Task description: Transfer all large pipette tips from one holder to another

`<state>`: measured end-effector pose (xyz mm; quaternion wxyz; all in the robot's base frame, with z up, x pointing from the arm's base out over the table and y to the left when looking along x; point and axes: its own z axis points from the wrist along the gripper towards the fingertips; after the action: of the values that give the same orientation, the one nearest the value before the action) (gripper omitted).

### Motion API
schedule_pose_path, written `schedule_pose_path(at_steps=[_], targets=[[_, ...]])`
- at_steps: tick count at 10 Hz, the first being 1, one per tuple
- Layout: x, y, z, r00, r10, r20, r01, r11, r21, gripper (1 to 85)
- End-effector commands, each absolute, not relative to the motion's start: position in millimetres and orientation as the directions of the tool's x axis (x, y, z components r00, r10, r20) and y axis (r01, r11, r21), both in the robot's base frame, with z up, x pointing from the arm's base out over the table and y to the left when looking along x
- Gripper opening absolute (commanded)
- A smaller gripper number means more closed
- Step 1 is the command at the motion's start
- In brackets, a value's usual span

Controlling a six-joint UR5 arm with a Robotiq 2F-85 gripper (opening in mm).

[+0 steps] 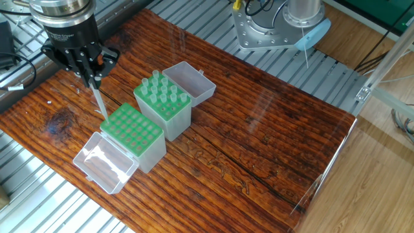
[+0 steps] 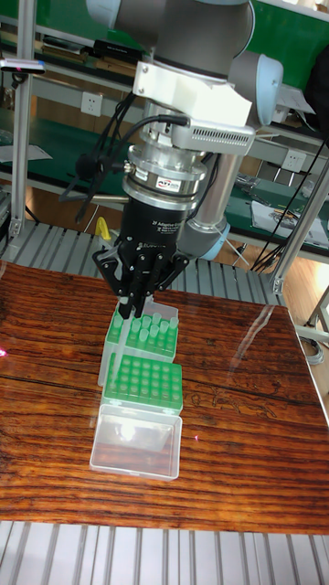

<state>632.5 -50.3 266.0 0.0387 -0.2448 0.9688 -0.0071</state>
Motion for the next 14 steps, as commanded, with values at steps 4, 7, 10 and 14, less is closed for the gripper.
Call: schedule_pose_path(at_steps=[4, 7, 10, 14], targets=[[627, -47, 267, -0.865, -0.498, -0.061, -0.498, 0.867, -0.011, 21.7], [624, -45, 267, -0.858, -0.511, -0.051, -0.512, 0.859, -0.001, 34.7], [623, -43, 269, -0.864, -0.501, -0.051, -0.501, 0.865, -0.001, 34.7], [582, -4, 263, -0.904, -0.426, -0.028, -0.427, 0.903, 0.044, 33.3]])
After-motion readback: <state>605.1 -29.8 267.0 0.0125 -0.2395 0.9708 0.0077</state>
